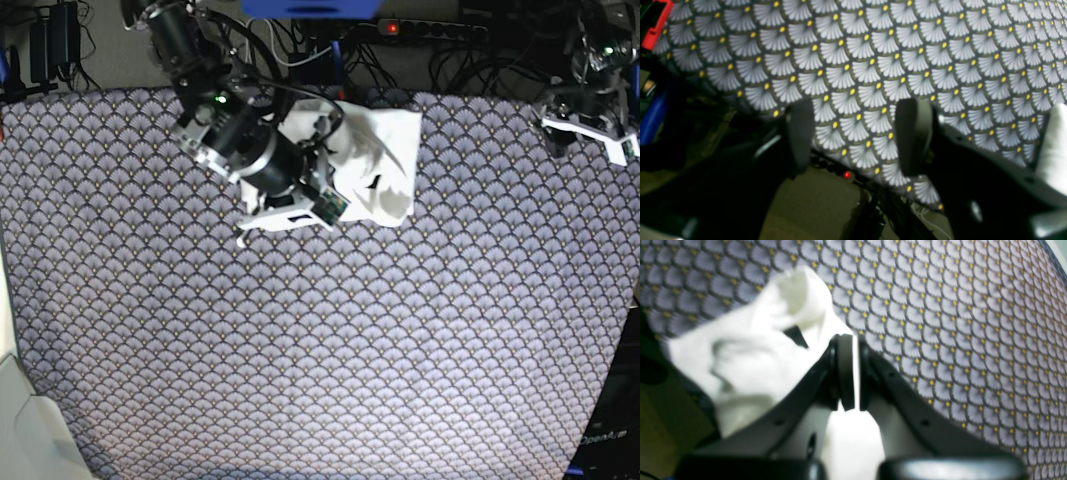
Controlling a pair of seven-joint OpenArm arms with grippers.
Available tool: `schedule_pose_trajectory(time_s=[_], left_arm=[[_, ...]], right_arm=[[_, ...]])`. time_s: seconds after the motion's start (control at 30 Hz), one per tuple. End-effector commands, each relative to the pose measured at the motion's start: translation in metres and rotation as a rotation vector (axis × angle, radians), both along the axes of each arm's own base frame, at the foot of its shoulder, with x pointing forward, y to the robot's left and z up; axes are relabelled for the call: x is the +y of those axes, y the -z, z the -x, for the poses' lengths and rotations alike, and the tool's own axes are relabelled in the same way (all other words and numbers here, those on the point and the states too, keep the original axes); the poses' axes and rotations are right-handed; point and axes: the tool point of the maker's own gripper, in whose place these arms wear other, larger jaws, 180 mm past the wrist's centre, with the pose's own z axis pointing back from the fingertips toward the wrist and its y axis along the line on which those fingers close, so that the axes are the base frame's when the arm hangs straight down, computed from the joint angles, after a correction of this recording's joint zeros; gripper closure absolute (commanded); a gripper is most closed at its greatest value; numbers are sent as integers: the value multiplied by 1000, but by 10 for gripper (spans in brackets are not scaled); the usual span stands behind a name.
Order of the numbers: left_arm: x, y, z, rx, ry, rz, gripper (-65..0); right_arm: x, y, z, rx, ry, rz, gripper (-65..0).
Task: Fold the T-shirt properly
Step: 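Press the folded bundle with the right gripper and pull it away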
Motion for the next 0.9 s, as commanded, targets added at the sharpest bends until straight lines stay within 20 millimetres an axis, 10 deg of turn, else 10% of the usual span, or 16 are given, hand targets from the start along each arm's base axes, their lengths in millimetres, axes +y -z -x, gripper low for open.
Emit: schedule_pose_trajectory(time_s=[0.0,0.47,0.87], left_arm=[[3,-9,-4,-30,5,-20,-380],[2,-7,-1,-22,5,-19,-380],[2,-6,0,-19,6,-17,-380]], right_arm=[[3,-6,1,-13,0,-32,0],[64,37,86,118,-347,30,0],[58,29,61,63,-326,51,0]])
